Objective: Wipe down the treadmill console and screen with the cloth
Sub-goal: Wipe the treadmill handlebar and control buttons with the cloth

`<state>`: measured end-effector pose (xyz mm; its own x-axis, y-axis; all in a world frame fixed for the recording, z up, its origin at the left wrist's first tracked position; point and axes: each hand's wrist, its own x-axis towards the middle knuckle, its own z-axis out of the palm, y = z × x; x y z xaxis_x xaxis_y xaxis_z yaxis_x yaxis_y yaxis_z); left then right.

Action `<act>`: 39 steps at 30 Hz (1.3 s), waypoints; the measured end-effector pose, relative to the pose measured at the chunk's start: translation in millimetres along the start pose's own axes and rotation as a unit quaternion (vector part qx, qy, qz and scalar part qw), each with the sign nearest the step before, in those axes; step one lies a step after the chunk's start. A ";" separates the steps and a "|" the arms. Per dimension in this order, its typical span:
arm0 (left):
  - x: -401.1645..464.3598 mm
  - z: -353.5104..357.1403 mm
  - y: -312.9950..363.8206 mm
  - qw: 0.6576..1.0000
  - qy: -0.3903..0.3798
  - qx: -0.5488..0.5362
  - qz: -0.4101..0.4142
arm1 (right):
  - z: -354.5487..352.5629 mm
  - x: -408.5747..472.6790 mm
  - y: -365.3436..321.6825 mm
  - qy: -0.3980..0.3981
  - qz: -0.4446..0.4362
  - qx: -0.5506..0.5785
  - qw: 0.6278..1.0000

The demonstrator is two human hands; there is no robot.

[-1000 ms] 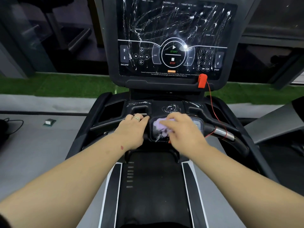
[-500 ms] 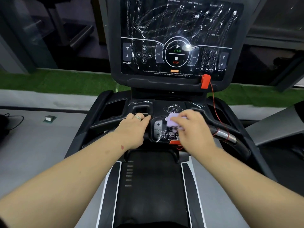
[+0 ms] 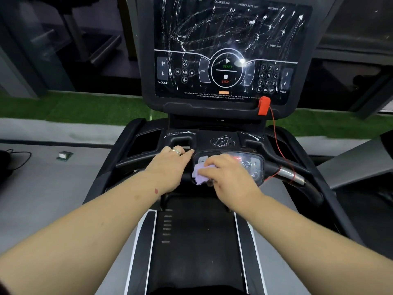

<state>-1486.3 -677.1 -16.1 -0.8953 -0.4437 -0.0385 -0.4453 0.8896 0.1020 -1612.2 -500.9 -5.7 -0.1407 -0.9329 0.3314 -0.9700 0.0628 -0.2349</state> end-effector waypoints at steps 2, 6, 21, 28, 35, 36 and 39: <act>0.4 1.2 -0.2 1.000 0.002 -0.004 -0.001 | -13.3 3.1 11.6 -0.006 -0.005 0.000 1.000; 0.2 1.8 -1.9 1.000 0.008 -0.007 -0.005 | -20.6 10.4 14.4 0.046 0.008 -0.002 0.999; -1.5 0.7 -0.1 1.000 0.005 -0.017 -0.007 | 2.4 -1.5 0.4 -0.023 -0.078 -0.123 0.989; -0.3 2.4 -2.0 1.000 0.010 -0.015 -0.007 | -19.0 1.2 17.1 0.007 -0.002 -0.110 0.994; 0.2 3.0 -2.0 1.000 0.009 -0.017 -0.009 | -13.3 -8.4 10.8 -0.055 -0.039 -0.125 0.990; 0.1 3.3 -2.1 1.000 0.012 -0.017 -0.010 | -17.7 -7.0 11.8 -0.047 -0.019 -0.125 0.991; -0.3 3.7 -1.5 1.000 0.013 -0.016 -0.012 | -18.8 8.1 4.3 0.028 0.058 -0.103 0.993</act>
<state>-1485.4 -678.0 -19.9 -0.8840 -0.4672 -0.0146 -0.4648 0.8753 0.1333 -1621.2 -501.5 13.1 -0.2595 -0.8944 0.3642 -0.9657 0.2453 -0.0855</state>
